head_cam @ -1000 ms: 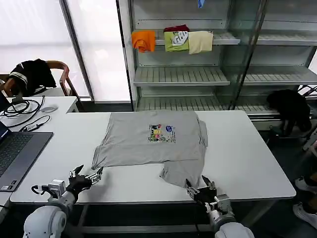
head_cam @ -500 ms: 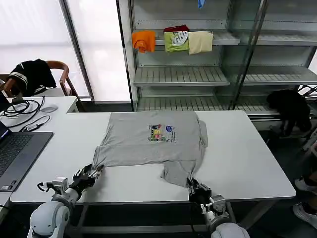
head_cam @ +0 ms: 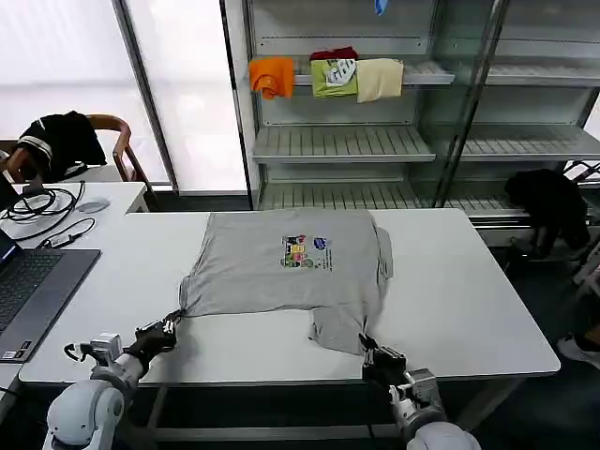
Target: Fold and organize the clothes.
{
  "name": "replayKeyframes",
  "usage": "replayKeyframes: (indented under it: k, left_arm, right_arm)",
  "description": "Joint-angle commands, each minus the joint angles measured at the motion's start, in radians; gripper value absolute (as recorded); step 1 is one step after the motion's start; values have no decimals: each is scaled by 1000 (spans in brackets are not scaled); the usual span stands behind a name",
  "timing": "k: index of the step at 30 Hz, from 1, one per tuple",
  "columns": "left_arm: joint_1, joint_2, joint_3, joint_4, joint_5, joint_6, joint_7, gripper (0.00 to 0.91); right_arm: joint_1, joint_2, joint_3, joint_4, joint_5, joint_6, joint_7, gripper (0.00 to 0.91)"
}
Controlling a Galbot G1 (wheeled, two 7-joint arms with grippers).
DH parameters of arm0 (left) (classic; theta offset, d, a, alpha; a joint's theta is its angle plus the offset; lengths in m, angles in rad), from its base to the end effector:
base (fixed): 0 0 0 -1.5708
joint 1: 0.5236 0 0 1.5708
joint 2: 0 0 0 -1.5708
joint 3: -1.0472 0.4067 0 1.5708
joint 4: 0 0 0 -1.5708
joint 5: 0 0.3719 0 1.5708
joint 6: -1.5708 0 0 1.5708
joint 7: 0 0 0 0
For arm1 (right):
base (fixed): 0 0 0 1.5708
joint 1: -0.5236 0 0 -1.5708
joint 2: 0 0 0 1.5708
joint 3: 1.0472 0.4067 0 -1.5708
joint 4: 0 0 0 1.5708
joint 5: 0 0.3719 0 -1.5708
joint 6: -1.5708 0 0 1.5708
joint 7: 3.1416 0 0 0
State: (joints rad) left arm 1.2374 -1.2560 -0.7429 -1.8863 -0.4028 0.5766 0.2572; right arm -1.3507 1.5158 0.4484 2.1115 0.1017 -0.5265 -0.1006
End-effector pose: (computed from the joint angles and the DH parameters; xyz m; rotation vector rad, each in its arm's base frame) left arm 0.2910 0.1633 -0.3138 -0.2400 -2.7431 0.1667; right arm 0.2388 0.0121 -0.3014 0.3162 -2.8299 -0.0960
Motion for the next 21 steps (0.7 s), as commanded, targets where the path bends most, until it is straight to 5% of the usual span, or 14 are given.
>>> replayKeyframes:
  k: [1, 9, 21]
  left_arm:
    - [-128, -23, 21, -25, -121, 1, -1, 0]
    - [-335, -46, 67, 114, -147, 1, -77, 0]
    - [-500, -80, 74, 365, -68, 0, -121, 0]
  right_arm:
    - [249, 65, 6, -85, 60, 20, 46, 0]
    - [545, 29, -5, -305, 103, 10, 63, 0]
    - [747, 59, 22, -674, 59, 80, 17, 0]
